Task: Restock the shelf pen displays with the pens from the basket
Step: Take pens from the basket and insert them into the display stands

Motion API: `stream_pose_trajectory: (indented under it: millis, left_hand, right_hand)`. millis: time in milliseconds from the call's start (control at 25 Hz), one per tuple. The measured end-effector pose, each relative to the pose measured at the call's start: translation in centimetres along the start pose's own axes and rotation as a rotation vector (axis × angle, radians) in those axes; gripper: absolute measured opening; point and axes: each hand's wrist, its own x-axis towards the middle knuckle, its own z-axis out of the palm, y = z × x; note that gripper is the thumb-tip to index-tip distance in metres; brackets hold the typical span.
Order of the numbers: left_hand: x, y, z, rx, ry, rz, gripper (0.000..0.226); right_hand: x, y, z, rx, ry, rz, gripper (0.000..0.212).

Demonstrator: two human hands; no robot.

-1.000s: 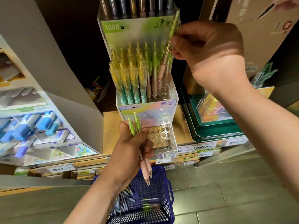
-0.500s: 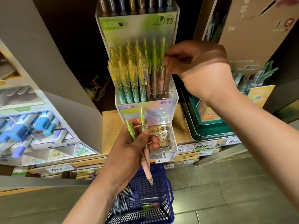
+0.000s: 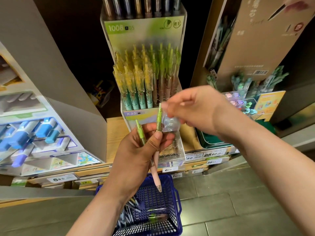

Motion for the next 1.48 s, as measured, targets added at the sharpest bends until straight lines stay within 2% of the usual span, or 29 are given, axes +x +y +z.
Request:
stream_pose_trajectory:
  millis: [80, 160, 320, 480, 560, 680, 800, 920, 1040, 1160, 1320, 1480]
  left_hand:
    - [0.1, 0.2, 0.2, 0.004, -0.01, 0.003, 0.036]
    - [0.1, 0.4, 0.2, 0.022, -0.019, -0.002, 0.031]
    - [0.1, 0.2, 0.3, 0.115, 0.027, -0.061, 0.026]
    - [0.2, 0.1, 0.1, 0.154, 0.097, -0.141, 0.03]
    - [0.3, 0.3, -0.1, 0.128, 0.092, -0.172, 0.015]
    - [0.4, 0.6, 0.0, 0.035, 0.079, -0.192, 0.018]
    - [0.4, 0.9, 0.1, -0.084, 0.042, -0.196, 0.02]
    - [0.3, 1.0, 0.1, -0.075, 0.043, -0.148, 0.016]
    - [0.1, 1.2, -0.2, 0.053, 0.018, -0.071, 0.016]
    - [-0.1, 1.3, -0.4, 0.199, -0.003, -0.004, 0.027]
    - [-0.1, 1.0, -0.4, 0.258, 0.007, 0.038, 0.033]
    - [0.1, 0.6, -0.2, 0.107, -0.007, -0.009, 0.024]
  right_hand:
    - [-1.0, 0.6, 0.8, 0.117, -0.138, 0.012, 0.014]
    - [-1.3, 1.0, 1.5, 0.229, -0.154, 0.007, 0.011]
    - [-1.1, 0.8, 0.9, 0.482, 0.025, 0.012, 0.004]
    - [0.1, -0.4, -2.9, 0.553, 0.295, -0.103, 0.014]
    - [0.9, -1.3, -4.5, 0.509, 0.443, -0.222, 0.013]
    - [1.8, -2.2, -5.2, 0.331, 0.509, -0.322, 0.01]
    - [2.3, -2.6, -4.4, 0.253, 0.51, -0.318, 0.015]
    - [2.5, -2.5, -3.4, 0.182, 0.479, -0.344, 0.021]
    - [2.8, -1.8, -2.9, 0.144, 0.462, -0.323, 0.015]
    - [3.1, -0.9, -2.4, 0.056, 0.433, -0.25, 0.014]
    - [3.6, -0.4, -1.7, -0.019, 0.428, -0.239, 0.015]
    - [3.5, -0.7, -1.9, -0.097, 0.409, -0.201, 0.015]
